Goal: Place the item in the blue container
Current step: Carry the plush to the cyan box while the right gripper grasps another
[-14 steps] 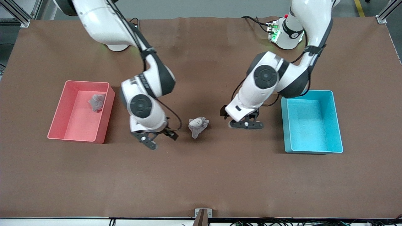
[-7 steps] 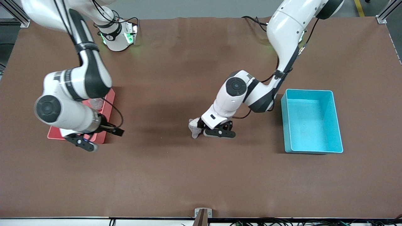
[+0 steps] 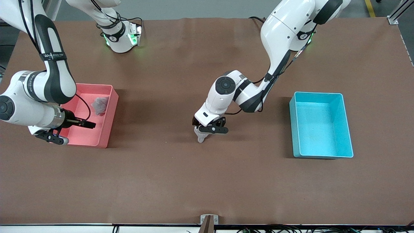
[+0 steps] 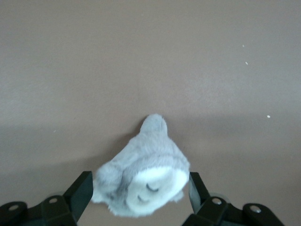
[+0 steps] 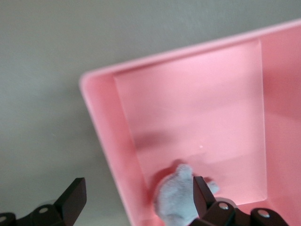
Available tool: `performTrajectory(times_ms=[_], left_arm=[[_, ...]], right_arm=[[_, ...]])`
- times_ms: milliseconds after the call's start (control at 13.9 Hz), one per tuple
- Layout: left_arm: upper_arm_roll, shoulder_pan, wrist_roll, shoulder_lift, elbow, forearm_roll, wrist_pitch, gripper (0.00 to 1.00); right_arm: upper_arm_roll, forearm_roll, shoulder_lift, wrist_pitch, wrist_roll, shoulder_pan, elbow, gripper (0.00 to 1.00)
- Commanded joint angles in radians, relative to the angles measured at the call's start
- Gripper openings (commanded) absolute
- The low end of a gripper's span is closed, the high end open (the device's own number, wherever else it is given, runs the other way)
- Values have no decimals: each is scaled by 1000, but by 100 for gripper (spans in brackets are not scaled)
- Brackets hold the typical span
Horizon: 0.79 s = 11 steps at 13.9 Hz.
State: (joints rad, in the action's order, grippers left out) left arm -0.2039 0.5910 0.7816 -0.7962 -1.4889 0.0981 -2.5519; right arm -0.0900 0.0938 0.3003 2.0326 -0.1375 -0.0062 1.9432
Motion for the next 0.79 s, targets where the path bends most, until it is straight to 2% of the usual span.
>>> performTrajectory(times_ms=[0,215,358,430,573,645,717], left_arm=[[3,3,4,-52,27,29,-71,89],[1,3,17,-60,16,23,-74,82],[1,13,21,-61,2,17,-71,69],[3,15,27,-63,-1,18,-70,57],[3,15,27,-52,-13,25,-48,17],[3,13,27,-49,-11,26,-32,6],[6,12,24,-44,-10,31,-1,0]], right_arm=[[23,14,-47,69,82,-58,133,100],[23,17,-41,119,90,-71,213,100],[24,29,-32,123,90,-74,246,100],[23,56,-30,124,90,-72,258,100],[24,75,-27,124,90,-71,276,100],[24,75,-23,123,90,-71,281,100],[24,75,-21,118,90,-72,283,100]])
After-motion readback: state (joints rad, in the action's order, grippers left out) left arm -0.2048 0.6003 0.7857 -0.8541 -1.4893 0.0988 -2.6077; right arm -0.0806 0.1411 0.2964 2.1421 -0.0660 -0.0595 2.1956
